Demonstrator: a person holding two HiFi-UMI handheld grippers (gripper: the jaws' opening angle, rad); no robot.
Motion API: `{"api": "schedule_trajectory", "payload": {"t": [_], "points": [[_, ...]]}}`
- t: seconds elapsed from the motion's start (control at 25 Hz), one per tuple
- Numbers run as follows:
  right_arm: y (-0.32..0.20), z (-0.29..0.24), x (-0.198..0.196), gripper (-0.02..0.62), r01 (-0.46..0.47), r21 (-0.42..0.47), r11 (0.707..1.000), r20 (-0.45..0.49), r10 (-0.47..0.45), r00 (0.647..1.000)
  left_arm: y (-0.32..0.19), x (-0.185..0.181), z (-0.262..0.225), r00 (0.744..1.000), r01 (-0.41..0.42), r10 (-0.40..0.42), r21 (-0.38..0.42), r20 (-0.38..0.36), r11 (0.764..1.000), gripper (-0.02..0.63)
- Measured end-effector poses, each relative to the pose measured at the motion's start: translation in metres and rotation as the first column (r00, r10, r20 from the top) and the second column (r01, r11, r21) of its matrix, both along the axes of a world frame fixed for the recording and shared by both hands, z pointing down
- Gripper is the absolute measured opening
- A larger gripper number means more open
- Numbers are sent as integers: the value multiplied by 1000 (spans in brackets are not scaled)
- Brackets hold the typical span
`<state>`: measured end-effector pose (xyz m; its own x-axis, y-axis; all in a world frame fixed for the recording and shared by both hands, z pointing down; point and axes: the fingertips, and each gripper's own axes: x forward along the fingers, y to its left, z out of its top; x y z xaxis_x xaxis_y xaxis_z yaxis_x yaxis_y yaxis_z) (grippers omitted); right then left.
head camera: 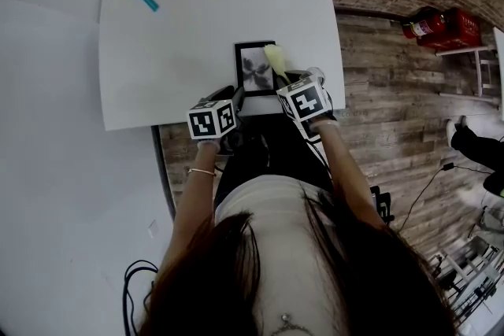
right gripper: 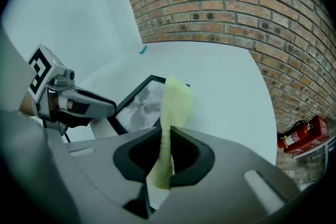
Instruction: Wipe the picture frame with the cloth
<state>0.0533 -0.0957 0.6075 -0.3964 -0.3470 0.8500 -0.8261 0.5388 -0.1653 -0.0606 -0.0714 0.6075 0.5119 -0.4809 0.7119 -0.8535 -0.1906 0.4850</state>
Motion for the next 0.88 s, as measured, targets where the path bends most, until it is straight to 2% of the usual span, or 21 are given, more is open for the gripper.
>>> {"api": "schedule_trajectory", "payload": {"t": [0.88], "points": [[21, 5, 0, 40, -24, -20, 1000, -9, 24, 1000, -1, -3, 1, 1000, -10, 10, 7, -2, 1000, 118]]}}
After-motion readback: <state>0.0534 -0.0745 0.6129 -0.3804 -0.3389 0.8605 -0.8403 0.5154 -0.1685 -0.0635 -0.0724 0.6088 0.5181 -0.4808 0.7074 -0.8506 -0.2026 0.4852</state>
